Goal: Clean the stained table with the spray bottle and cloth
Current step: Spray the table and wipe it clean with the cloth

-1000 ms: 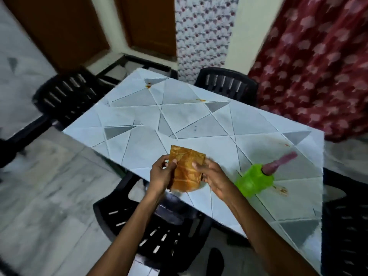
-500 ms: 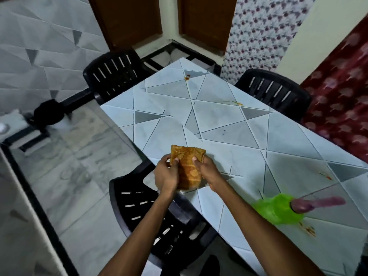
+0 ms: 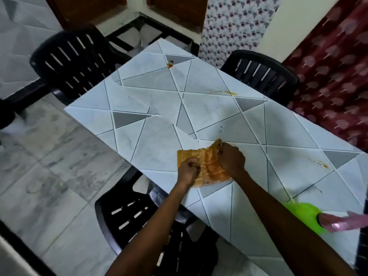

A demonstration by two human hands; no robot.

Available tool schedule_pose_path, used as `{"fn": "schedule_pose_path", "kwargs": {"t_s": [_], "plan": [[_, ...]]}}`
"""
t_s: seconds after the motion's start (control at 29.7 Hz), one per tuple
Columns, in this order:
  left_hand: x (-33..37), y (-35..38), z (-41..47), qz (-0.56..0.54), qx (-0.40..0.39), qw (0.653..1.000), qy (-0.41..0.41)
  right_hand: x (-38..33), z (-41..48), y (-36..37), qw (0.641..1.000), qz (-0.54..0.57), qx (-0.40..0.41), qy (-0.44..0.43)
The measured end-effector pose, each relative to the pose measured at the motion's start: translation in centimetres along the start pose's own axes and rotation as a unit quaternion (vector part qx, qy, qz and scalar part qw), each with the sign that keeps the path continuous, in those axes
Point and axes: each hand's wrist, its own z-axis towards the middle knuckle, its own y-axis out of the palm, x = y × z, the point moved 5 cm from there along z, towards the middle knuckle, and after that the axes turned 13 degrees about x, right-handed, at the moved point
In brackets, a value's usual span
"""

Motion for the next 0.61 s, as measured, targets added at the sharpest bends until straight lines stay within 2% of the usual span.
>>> {"fn": "schedule_pose_path", "kwargs": {"t_s": [0.1,0.24,0.34,0.4,0.51,0.61], "plan": [[-0.3,-2.4,1.1,-0.01,0.041,0.999,-0.007,-2.9,-0.7,0.4,0.999,-0.013,-0.007,-0.03],[-0.2,-4.9,2.0,0.032,0.051,0.996,0.058,-6.3,-2.2,1.4,0.994,-0.015,-0.033,-0.107],[0.7,-4.4,1.8,0.049,-0.003,0.992,0.119,-6.2,-2.2,1.1,0.994,-0.029,-0.002,-0.109],[1.4,-3.0,1.2,0.092,-0.066,0.981,0.158,-5.0,-1.6,0.2,0.997,-0.005,0.023,-0.067],[1.3,-0.2,0.6,0.224,-0.14,0.929,0.259,-2.0,-0.2,-1.3,0.998,0.067,0.017,0.015],[0.2,1.9,0.4,0.356,-0.127,0.858,0.348,0.5,0.8,-1.5,0.996,0.076,-0.011,0.047]]}}
